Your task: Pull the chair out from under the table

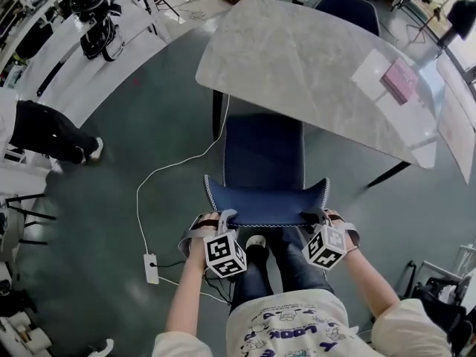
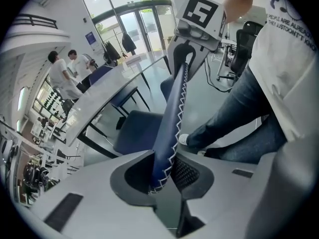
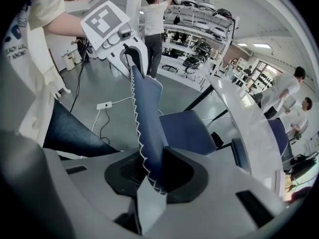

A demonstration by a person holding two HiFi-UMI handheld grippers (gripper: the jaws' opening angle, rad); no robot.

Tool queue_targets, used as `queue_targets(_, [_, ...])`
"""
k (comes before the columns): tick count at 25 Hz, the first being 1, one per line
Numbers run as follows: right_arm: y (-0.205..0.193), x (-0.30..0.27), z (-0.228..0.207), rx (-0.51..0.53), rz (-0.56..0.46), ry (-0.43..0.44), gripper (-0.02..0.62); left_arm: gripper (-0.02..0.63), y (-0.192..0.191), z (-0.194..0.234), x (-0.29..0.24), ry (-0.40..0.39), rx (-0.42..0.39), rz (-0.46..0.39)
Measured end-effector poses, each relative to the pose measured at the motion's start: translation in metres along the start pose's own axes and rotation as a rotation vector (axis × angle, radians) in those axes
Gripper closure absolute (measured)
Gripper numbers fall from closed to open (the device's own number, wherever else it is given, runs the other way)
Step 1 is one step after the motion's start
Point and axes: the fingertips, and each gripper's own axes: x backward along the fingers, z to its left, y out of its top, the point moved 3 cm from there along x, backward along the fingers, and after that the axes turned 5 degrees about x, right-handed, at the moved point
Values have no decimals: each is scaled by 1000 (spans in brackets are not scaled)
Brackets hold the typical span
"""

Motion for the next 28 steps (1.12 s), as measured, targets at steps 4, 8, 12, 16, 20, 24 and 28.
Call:
queue_targets(4, [2,5,42,-25,7,-8,503,508,-19,-28,14,-12,-18,1])
queue_targets(8, [3,11,76,-47,14,-14,503,508,-32,-50,25,-12,-47,0])
queue_targets(12, [-3,18,104,-52,24,-11,503,509,-39,-77,33,-24,-62,2])
queue_targets(16, [-9,24,130,-60,25,-8,503,509,-46,-101,40,-32,-70,9])
queue_targets(20, [-14,30,150,-67,25,-15,502,509,-50,-122,44,-43,-71,17])
queue_targets(24, [-11,33,173,-73,28,-7,502,508,-62,-139,54,-44,-74,30])
queue_targets(28, [-15,40,195,-56,26,12,502,506,-68,-160,63,-49,-54,48])
